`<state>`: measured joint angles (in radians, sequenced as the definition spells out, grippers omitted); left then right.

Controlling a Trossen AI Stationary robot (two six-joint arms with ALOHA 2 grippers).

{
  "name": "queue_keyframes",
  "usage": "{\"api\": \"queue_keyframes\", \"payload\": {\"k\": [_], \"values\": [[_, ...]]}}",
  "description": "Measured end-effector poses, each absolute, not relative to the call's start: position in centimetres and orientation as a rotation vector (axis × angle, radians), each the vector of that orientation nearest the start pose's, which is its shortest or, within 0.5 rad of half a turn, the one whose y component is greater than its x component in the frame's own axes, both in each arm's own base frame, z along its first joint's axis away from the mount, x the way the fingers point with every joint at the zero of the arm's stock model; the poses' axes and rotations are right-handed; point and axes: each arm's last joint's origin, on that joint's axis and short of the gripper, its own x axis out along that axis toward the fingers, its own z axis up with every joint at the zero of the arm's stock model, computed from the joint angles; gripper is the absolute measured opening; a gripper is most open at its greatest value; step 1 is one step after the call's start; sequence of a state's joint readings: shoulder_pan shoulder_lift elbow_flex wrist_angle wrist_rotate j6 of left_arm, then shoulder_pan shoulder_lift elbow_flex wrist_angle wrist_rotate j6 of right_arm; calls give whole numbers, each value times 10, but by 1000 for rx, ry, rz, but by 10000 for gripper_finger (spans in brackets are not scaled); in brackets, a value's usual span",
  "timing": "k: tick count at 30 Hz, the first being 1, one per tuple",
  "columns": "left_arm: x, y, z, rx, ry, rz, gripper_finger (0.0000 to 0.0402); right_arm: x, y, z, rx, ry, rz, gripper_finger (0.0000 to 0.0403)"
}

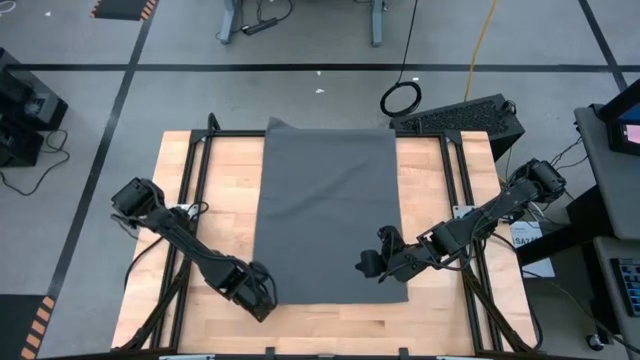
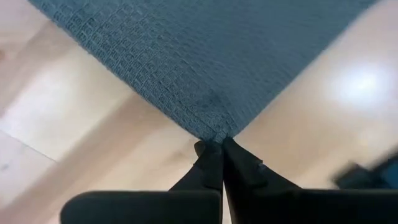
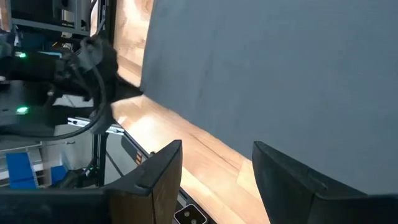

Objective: Roll towel into tight, uniform cylinder
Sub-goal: Roll the towel

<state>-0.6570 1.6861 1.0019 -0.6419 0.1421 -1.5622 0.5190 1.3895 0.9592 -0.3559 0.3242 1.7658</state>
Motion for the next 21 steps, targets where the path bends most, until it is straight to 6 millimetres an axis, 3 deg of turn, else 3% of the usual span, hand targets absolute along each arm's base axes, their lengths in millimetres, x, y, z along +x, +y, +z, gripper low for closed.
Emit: {"api": "queue_keyframes", "payload": {"k": [7,15,21], "values": [[247,-185,190,-962,1412,375,2,262,136,258,1335,507,-395,185],[265,-173,208,-949,1395,246,1,271,151,287,1043,344,-14,186],[284,-157,224,-947,1373,124,1,274,157,283,966,337,13,185]]}}
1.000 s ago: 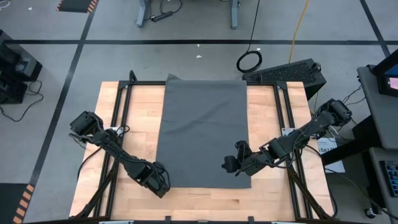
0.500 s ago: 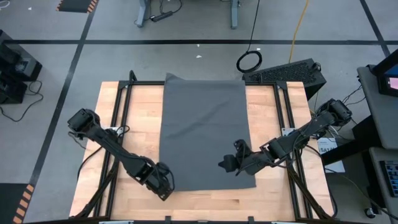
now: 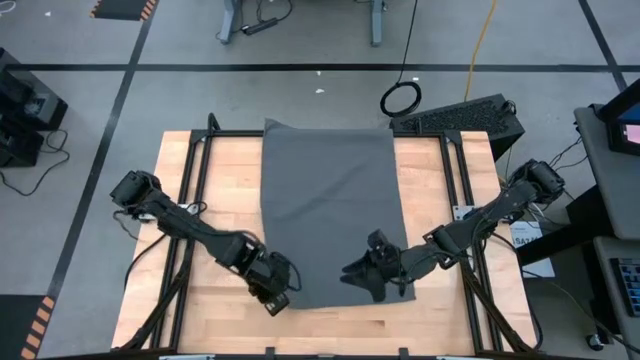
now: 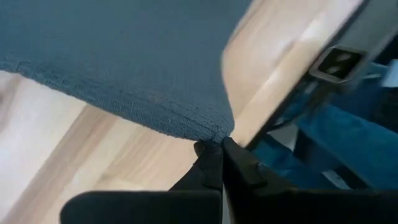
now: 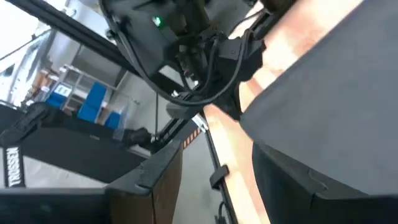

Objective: Roll towel into tight, uniform cylinder
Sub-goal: Roll the towel

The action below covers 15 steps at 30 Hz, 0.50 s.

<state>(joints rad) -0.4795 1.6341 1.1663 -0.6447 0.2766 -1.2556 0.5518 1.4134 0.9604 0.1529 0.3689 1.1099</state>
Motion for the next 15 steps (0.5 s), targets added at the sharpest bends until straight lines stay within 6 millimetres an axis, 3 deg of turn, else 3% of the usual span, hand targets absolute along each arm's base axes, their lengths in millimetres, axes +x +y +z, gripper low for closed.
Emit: {"api": "queue_keyframes", "payload": {"k": [7,15], "values": [[308,-132,238,-960,1270,9,1,307,181,264,817,400,7,185],[326,-103,244,-1007,1183,-83,1,356,208,262,515,615,-177,185]]}}
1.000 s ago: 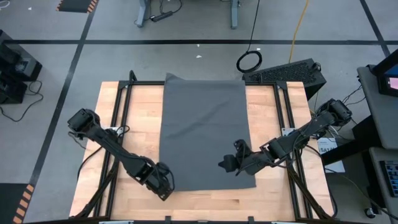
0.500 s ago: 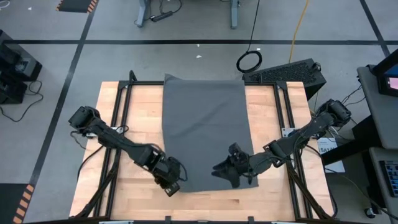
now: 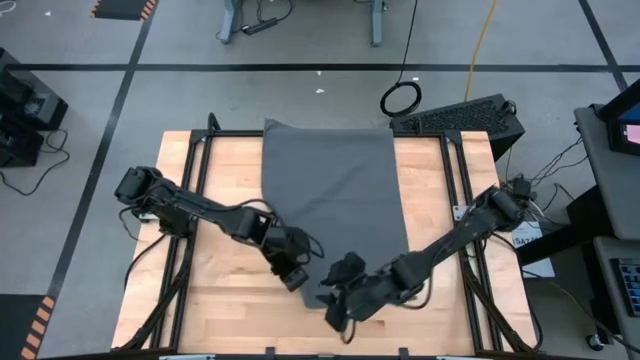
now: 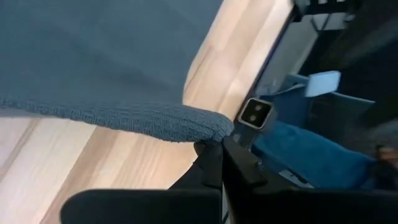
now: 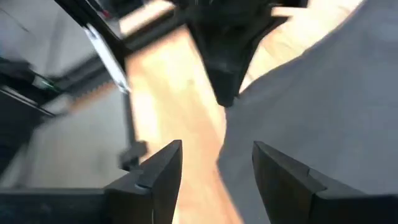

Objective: Roll towel into tight, uniform cylinder
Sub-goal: Roll the towel

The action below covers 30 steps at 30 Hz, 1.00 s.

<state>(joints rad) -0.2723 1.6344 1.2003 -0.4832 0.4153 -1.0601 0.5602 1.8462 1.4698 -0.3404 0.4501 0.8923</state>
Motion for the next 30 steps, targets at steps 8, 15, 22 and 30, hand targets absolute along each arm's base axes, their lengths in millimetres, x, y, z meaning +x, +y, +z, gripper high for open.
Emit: {"api": "queue_keyframes", "payload": {"k": [8,15,22,30], "values": [[327,-100,246,-993,1209,-227,1,389,227,239,451,623,-255,185],[328,-105,248,-969,1196,-305,1,392,230,229,429,614,-277,185],[334,-106,253,-955,1113,-363,1,400,226,227,375,585,-258,185],[336,-107,256,-959,1078,-381,2,402,222,226,378,596,-264,108]]}}
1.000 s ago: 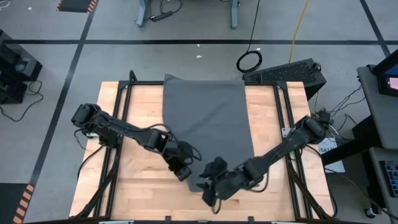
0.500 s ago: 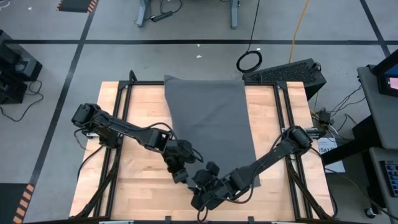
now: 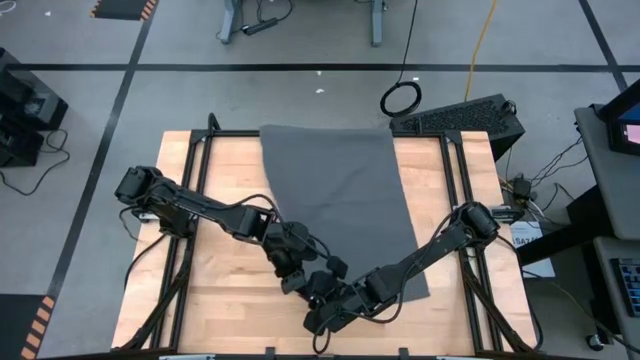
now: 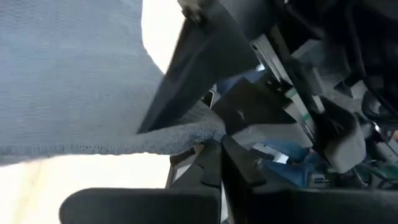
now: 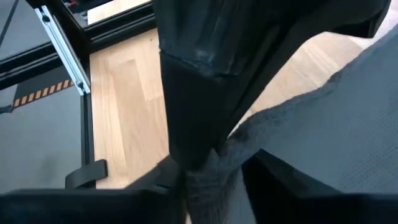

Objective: Roll towel into tight, uniform cylinder
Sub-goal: Roll the towel

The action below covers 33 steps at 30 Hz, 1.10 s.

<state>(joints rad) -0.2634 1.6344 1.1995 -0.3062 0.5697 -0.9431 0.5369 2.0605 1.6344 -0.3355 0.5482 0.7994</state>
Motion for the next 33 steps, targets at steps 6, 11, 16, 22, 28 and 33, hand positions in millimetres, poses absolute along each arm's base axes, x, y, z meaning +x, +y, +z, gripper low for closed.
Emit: {"api": "queue_keyframes", "payload": {"k": [6,11,16,22,28,33], "values": [[334,-104,251,-978,1101,-257,47,400,224,225,382,623,-242,9],[325,-104,252,-962,1159,-253,129,396,227,222,425,661,-246,13],[306,-110,277,-851,1099,-339,215,390,233,225,444,686,-222,3],[290,-133,285,-338,896,-310,268,383,234,240,459,674,-203,1],[294,-138,288,-78,736,-195,277,374,231,256,468,716,-131,1],[302,-142,282,34,725,-346,269,369,238,256,465,740,-97,1]]}}
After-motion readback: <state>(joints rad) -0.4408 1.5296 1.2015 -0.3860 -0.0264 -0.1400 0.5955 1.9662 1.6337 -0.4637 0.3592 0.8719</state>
